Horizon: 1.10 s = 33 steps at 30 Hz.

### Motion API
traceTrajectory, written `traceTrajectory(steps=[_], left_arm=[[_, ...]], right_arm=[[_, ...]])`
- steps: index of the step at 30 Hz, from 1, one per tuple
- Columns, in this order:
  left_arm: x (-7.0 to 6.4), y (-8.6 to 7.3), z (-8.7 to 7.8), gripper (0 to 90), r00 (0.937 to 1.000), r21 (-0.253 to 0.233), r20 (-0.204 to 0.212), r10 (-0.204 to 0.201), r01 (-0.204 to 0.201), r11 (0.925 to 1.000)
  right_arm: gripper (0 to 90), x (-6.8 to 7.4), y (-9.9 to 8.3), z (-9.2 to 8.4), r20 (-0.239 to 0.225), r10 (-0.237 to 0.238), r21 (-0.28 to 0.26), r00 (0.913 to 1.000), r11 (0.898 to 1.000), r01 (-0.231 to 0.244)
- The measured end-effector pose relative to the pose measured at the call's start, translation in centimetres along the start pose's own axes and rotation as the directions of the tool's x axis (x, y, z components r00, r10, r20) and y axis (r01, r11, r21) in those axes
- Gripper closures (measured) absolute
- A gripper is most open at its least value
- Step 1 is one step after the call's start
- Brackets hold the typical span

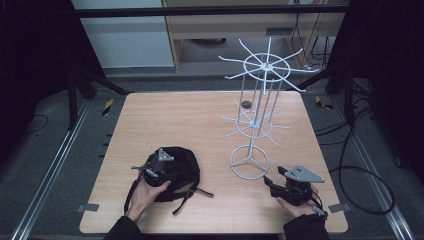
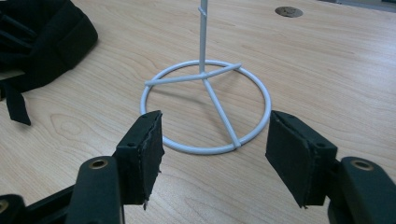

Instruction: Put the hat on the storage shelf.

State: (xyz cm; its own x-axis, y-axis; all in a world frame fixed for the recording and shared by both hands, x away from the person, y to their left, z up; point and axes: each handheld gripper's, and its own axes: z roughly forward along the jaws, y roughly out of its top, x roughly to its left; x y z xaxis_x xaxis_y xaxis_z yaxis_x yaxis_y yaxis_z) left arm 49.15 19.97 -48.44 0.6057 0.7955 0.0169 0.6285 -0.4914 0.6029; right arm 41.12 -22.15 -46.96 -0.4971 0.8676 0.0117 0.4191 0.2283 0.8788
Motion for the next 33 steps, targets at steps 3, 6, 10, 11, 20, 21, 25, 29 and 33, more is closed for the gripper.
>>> traceTrajectory(steps=[3,6,10,11,20,21,25,29,33], left_arm=[[0.4,0.0,-0.1,67.0,0.9989,-0.008,0.021,-0.041,0.041,0.9991],[0.7,0.0,-0.1,75.5,0.9972,-0.009,0.037,-0.065,0.065,0.9978],[0.6,0.0,-0.4,76.9,0.9975,-0.014,0.034,-0.063,0.063,0.9979],[0.6,0.0,-0.4,77.1,0.9975,-0.014,0.034,-0.063,0.063,0.9979],[0.0,0.6,-4.5,77.4,0.9997,-0.195,0.014,-0.018,0.02,0.9805],[0.0,0.6,-4.5,77.5,0.9997,-0.195,0.014,-0.018,0.02,0.9805],[0.4,0.5,-6.9,77.5,0.9993,-0.297,0.019,-0.031,0.036,0.9541],[1.1,0.3,-9.2,77.4,0.9981,-0.387,0.021,-0.058,0.062,0.9201],[1.5,0.4,-11.9,77.4,0.9957,-0.491,0.044,-0.082,0.093,0.8664]], right_arm=[[36.4,0.0,0.0,0.0,0.001,0.0,-0.001,1.0,1.0,0.0],[36.4,0.0,0.0,0.0,0.002,0.001,-0.001,1.0,1.0,-0.001],[36.5,-0.1,0.0,-0.1,0.002,0.002,-0.003,1.0,1.0,-0.002],[36.5,-0.1,0.0,-0.1,0.001,0.003,-0.004,1.0,1.0,-0.003],[36.5,-0.1,0.0,-0.1,0.001,0.004,-0.005,1.0,1.0,-0.004],[36.5,-0.1,0.0,-0.1,0.001,0.004,-0.005,1.0,1.0,-0.004],[36.5,-0.3,-0.1,-0.1,0.007,0.005,-0.003,1.0,1.0,-0.005],[36.5,-0.4,-0.1,-0.2,0.009,0.011,-0.009,0.9999,1.0,-0.011],[36.1,-0.8,-0.1,-0.4,0.019,0.022,-0.017,0.9996,1.0,-0.022]])
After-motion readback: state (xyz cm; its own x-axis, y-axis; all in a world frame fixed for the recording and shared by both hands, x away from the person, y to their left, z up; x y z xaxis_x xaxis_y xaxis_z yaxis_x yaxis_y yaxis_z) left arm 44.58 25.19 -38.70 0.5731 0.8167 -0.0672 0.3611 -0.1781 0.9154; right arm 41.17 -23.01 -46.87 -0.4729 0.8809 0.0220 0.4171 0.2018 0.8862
